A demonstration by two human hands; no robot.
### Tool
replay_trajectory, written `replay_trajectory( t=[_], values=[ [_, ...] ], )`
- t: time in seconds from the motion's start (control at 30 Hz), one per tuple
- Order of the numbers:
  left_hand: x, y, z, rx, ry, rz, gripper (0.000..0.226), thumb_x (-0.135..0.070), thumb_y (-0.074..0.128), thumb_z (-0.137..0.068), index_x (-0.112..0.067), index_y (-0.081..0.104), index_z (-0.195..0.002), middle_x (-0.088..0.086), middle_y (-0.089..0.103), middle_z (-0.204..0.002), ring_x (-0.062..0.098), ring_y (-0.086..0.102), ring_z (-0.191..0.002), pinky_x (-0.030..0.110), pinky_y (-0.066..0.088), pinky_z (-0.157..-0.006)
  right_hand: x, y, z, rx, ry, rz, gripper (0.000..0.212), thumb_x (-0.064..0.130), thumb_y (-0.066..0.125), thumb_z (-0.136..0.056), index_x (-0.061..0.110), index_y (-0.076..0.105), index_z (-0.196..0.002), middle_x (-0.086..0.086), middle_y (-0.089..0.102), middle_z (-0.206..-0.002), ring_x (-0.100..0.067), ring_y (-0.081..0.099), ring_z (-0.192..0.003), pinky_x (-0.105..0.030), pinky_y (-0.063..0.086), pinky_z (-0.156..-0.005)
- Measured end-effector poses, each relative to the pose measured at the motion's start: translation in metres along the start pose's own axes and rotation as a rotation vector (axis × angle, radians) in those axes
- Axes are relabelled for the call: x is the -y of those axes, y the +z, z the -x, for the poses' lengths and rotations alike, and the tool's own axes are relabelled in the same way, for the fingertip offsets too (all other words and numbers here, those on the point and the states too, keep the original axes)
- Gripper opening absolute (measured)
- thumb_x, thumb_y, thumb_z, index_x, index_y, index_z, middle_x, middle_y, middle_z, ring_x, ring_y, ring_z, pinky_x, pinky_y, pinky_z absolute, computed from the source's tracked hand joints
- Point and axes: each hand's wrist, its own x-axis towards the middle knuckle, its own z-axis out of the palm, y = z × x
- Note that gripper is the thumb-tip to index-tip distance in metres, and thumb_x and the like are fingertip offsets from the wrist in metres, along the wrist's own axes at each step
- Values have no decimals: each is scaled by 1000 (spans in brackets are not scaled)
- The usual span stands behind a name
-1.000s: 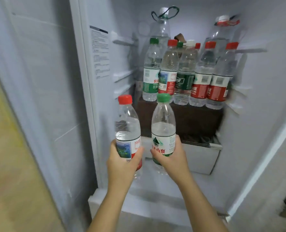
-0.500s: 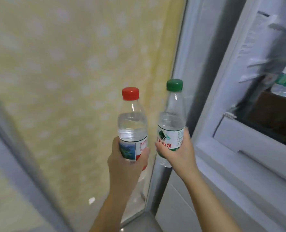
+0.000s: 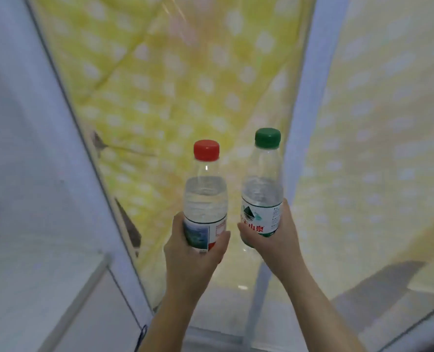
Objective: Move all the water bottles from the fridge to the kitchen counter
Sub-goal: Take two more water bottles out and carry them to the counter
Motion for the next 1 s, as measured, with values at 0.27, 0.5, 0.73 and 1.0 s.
replay_trajectory(
  t=[0.27,0.5,0.73,1.0],
  values=[
    [34,-180,-35,-455,-180,-114,37,-20,82,-66,-27,55,-90,-11,68,-71,5,61,-54,24,53,-55,15,205,-7,398,-39,-153,58,33,82,-64,34,52,-114,11,68,-100,-16,68,-90,-49,60,-70],
    [66,-280,-40,-813,-252,-199,37,-6,80,-73,-27,54,-90,-1,67,-68,14,59,-53,40,58,-60,12,349,-5,763,-52,-217,55,5,84,-71,34,52,-105,27,66,-95,4,65,-85,-15,52,-68],
    [94,-331,-60,-1077,-275,-302,38,-4,78,-74,-19,54,-99,-5,68,-72,2,59,-52,14,50,-53,9,468,-15,1076,-34,-296,53,-2,83,-70,26,53,-104,21,69,-93,1,66,-81,-10,48,-68],
    [149,-412,-76,-1135,-322,-281,39,-5,80,-74,-21,57,-100,2,68,-81,9,62,-66,23,52,-60,-10,591,2,1223,15,-300,56,6,84,-69,24,52,-113,14,70,-99,-7,68,-92,-23,53,-78]
  ],
)
